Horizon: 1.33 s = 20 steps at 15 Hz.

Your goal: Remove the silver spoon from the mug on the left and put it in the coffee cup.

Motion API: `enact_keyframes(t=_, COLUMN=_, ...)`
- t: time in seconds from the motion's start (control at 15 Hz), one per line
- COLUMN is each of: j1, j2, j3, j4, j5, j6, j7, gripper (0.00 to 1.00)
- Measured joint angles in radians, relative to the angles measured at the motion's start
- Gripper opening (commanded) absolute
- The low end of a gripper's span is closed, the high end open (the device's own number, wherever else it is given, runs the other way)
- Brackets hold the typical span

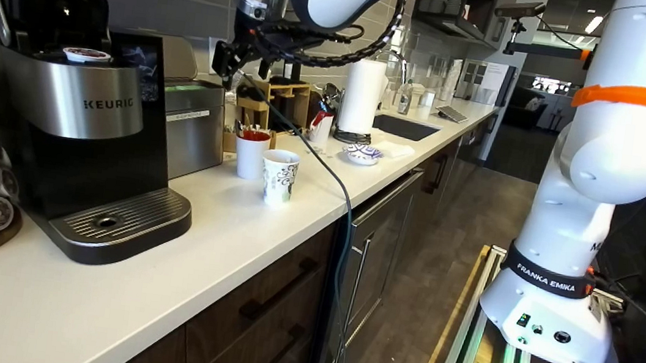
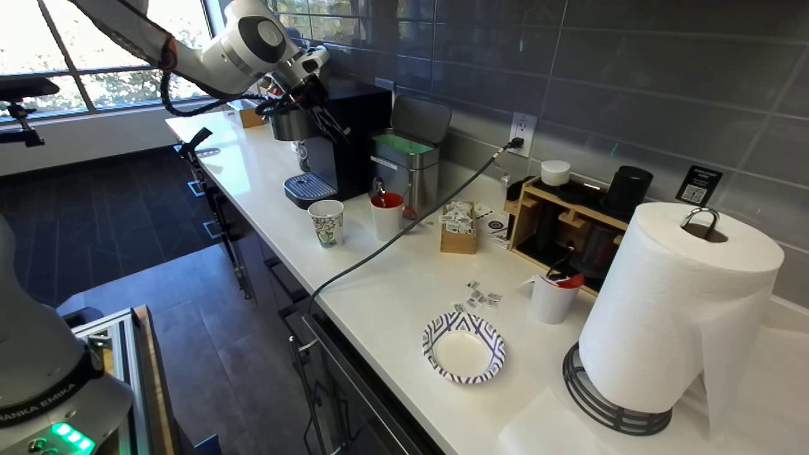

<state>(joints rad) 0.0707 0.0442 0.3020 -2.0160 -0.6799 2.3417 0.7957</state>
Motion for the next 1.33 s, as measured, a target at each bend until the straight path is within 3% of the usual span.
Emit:
enact_keyframes(t=0.47, j1=0.017, j2=0.031, j3=-0.009, j4=0.031, j5=-0.003, j6=-0.016, j7=0.0, gripper=1.0)
enact_keyframes(t=0.87, j1=0.075, j2=0.057, j3=-0.069, j4=0.05, j5=-0.001, j6=-0.036, j7=-0.013, gripper=1.0)
enact_keyframes(t=1.33, j1=0.14, j2=0.196, j3=-0.097, j4=0.175, j5=0.007, j6=-0.178, j7=-0.047, gripper=1.0)
